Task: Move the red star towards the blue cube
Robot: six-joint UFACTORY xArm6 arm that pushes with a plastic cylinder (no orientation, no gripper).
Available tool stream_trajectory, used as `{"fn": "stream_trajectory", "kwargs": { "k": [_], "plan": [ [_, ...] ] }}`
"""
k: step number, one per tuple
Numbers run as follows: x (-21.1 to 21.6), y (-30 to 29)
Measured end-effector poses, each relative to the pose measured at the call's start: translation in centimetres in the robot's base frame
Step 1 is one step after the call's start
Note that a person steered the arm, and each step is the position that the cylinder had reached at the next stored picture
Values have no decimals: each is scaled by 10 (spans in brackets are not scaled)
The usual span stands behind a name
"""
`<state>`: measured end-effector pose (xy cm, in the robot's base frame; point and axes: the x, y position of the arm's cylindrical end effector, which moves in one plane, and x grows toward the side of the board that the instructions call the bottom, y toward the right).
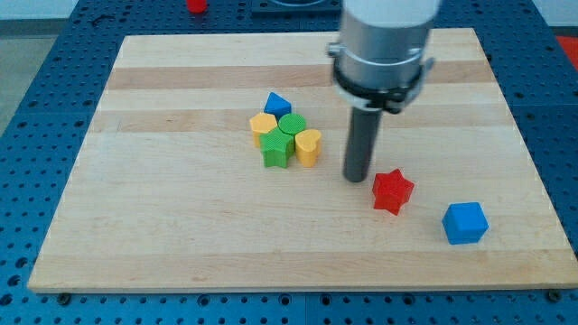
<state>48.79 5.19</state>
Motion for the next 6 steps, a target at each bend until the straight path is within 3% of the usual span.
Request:
{"fn": "stream_trajectory", "kwargs": {
  "k": [1,6],
  "plan": [
    [38,27],
    [28,43]
  ]
}}
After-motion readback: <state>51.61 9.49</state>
